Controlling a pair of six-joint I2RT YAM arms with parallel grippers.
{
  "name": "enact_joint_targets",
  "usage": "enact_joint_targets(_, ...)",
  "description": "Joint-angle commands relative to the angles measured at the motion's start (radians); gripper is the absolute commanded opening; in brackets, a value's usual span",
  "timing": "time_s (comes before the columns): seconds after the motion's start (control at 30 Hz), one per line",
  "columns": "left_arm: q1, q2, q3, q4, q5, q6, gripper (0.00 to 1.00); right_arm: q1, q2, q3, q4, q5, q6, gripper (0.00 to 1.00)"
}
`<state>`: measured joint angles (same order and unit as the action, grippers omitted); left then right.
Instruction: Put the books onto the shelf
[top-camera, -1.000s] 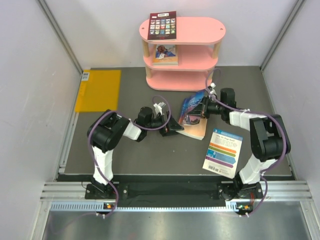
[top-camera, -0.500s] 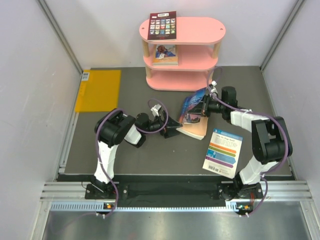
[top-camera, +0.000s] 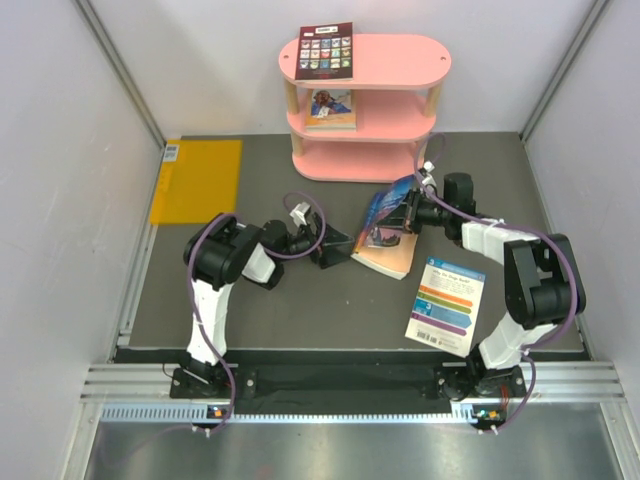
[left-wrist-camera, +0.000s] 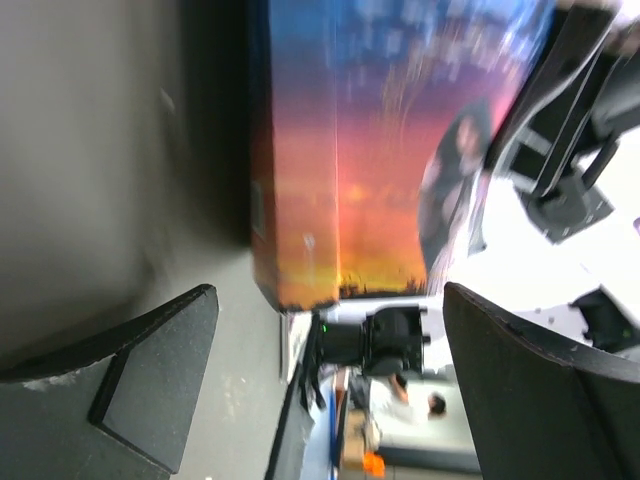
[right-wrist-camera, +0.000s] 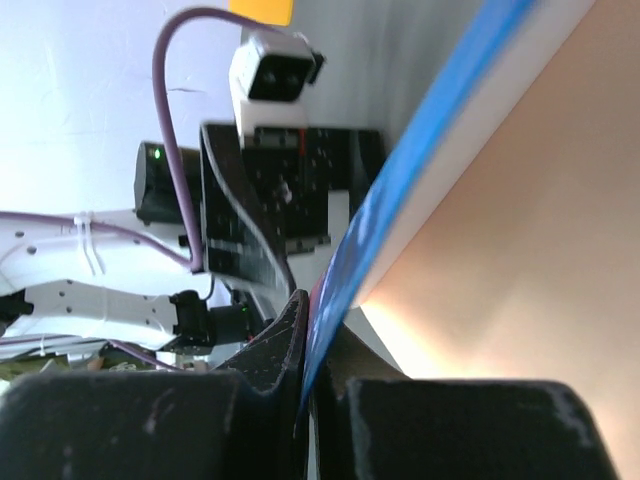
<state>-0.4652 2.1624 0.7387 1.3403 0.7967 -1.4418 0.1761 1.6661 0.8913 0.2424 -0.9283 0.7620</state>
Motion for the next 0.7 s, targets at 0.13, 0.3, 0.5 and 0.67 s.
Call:
enact_joint_targets(0.13,0.062,-0.041,0.051,0.215,0.012,0.078,0.99,0.006,-0.077,-0.011,0.051,-0.07,-0.015,0.0)
enact_joint_targets(0.3,0.043,0.002,0.152,0.123,0.035,0.092,0.99,0.006,-0.078,-0.022,0.054,-0.07,-0.013,0.0)
enact_joint_targets(0.5,-0.015,0.011,0.228,-0.044,0.035,0.175,0.99,0.016,-0.088,-0.02,0.055,-0.067,-0.007,0.0)
enact_joint_targets(0.67,-0.036,-0.006,0.196,-0.105,-0.005,0.241,0.99,0.017,-0.108,-0.014,0.046,-0.069,-0.004,0.0)
